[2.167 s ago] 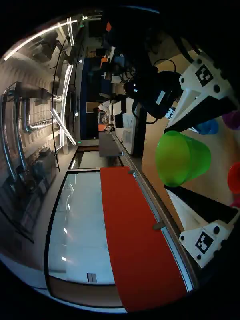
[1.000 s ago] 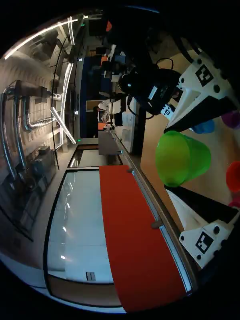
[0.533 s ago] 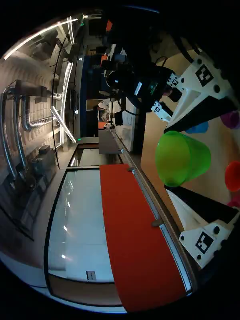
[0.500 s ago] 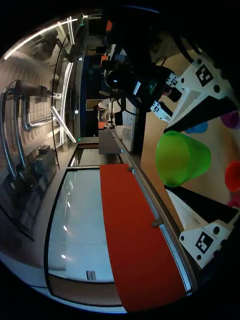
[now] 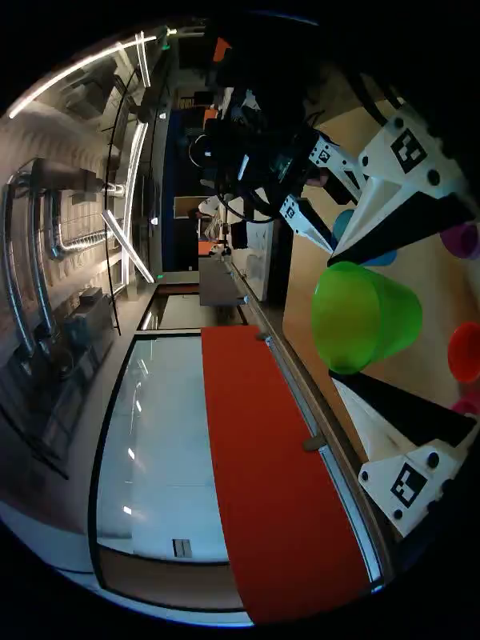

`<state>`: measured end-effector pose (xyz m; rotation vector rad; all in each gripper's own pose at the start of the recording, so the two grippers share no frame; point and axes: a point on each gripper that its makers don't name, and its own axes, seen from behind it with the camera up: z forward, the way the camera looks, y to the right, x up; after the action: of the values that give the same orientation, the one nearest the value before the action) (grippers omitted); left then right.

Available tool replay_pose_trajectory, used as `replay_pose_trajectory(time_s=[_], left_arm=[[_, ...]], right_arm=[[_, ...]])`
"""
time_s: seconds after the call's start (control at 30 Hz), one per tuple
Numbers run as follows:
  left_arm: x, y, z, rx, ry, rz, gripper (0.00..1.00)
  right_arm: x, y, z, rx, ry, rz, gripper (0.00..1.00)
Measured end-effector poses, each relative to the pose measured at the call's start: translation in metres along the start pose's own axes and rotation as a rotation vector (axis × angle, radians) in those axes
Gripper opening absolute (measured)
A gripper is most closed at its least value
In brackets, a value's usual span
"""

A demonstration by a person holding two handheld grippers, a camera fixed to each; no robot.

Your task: Pour water

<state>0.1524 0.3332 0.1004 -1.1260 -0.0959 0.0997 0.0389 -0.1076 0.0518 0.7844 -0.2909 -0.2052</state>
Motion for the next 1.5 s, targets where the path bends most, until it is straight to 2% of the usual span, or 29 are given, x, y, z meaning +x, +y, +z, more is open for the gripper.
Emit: replay_pose_trajectory(time_s=[0.3, 0.5, 0.9, 1.3, 1.5], left_arm=[[-0.001, 0.001, 0.0, 0.002, 0.006, -0.017, 0.91], [-0.001, 0.001, -0.001, 0.004, 0.014, -0.034, 0.91], [0.004, 0.002, -0.004, 0.005, 0.02, -0.03, 0.91], [0.004, 0.003, -0.004, 0.002, 0.031, -0.041, 0.91], [0.009, 0.002, -0.004, 0.005, 0.048, -0.046, 0.91]], right_arm=[[0.029, 0.0, 0.002, -0.018, 0.092, 0.032, 0.92], [0.042, 0.002, 0.002, -0.026, 0.13, 0.042, 0.92], [0.073, 0.003, -0.003, -0.038, 0.18, 0.011, 0.93], [0.087, 0.002, -0.006, -0.039, 0.228, 0.01, 0.93], [0.092, 0.003, -0.009, -0.037, 0.23, -0.001, 0.93]])
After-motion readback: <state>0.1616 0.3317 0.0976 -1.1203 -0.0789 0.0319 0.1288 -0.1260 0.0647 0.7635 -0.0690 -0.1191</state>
